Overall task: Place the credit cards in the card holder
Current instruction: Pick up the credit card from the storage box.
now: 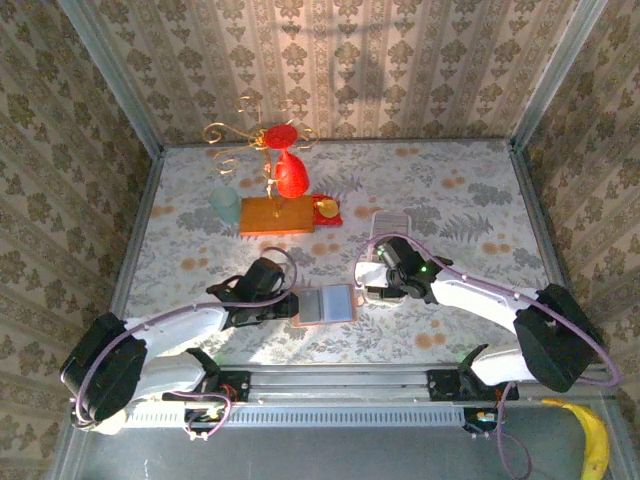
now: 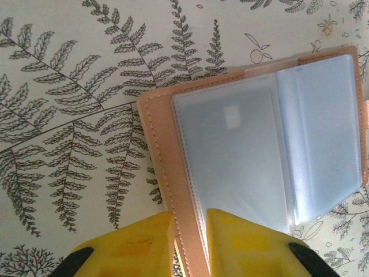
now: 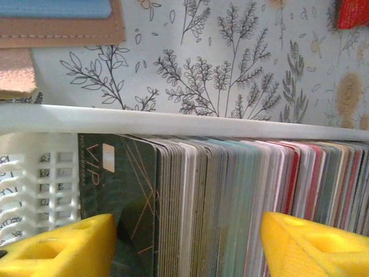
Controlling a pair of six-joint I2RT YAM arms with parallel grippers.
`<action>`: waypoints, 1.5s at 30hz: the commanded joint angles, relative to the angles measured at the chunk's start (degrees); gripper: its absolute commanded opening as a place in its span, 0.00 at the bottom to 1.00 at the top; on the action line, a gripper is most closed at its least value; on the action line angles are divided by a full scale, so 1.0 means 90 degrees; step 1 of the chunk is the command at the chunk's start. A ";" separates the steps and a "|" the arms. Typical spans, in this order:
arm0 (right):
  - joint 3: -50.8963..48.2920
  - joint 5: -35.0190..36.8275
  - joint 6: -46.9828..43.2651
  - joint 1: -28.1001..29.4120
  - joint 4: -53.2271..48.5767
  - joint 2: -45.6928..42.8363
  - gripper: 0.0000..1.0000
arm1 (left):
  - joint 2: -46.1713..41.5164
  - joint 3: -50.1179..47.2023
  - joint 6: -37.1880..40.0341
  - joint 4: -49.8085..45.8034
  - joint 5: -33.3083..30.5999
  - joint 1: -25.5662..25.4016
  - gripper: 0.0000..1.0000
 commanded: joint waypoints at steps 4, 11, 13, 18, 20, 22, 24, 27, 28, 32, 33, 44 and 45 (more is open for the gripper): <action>-0.0034 0.0133 -0.0223 0.0042 0.0000 0.0107 0.68 | 0.0056 0.0092 -0.0054 0.0034 -0.0048 -0.0038 0.22; 0.0044 0.0266 -0.0251 0.0052 -0.0068 -0.0011 0.49 | 0.0056 0.0078 -0.0053 0.0029 -0.0044 -0.0038 0.21; 0.0027 0.0241 -0.0225 0.0067 -0.0089 -0.0100 0.47 | 0.0056 0.0068 -0.0064 0.0044 -0.0040 -0.0040 0.20; -0.0014 0.0206 -0.0208 0.0129 -0.0200 -0.0311 0.39 | 0.0036 0.0076 -0.0073 0.0043 -0.0024 -0.0042 0.19; -0.0014 0.0231 -0.0193 0.0139 -0.0264 -0.0346 0.35 | 0.0036 0.0078 -0.0069 0.0041 -0.0013 -0.0041 0.19; -0.0022 0.0227 -0.0174 0.0148 -0.0300 -0.0379 0.32 | 0.0036 0.0087 -0.0072 0.0046 -0.0011 -0.0039 0.19; -0.0029 0.0217 -0.0154 0.0158 -0.0303 -0.0391 0.31 | 0.0046 0.0097 -0.0074 0.0041 0.0000 -0.0040 0.19; -0.0034 0.0222 -0.0161 0.0179 -0.0340 -0.0408 0.26 | 0.0046 0.0117 -0.0072 0.0023 0.0015 -0.0050 0.18; -0.0034 0.0235 -0.0154 0.0179 -0.0344 -0.0409 0.25 | 0.0046 0.0117 -0.0061 0.0021 0.0023 -0.0049 0.18; -0.0024 0.0266 -0.0154 0.0196 -0.0360 -0.0520 0.22 | 0.0034 0.0128 -0.0074 0.0015 0.0016 -0.0049 0.18; -0.0031 0.0283 -0.0154 0.0198 -0.0344 -0.0542 0.21 | 0.0036 0.0126 -0.0084 0.0014 0.0022 -0.0045 0.18; -0.0122 0.0340 -0.0052 0.0208 -0.0367 -0.0849 0.16 | 0.0056 0.0126 -0.0093 0.0031 0.0026 -0.0080 0.16; -0.0122 0.0343 -0.0029 0.0208 -0.0379 -0.0873 0.15 | 0.0056 0.0126 -0.0094 0.0033 0.0025 -0.0080 0.16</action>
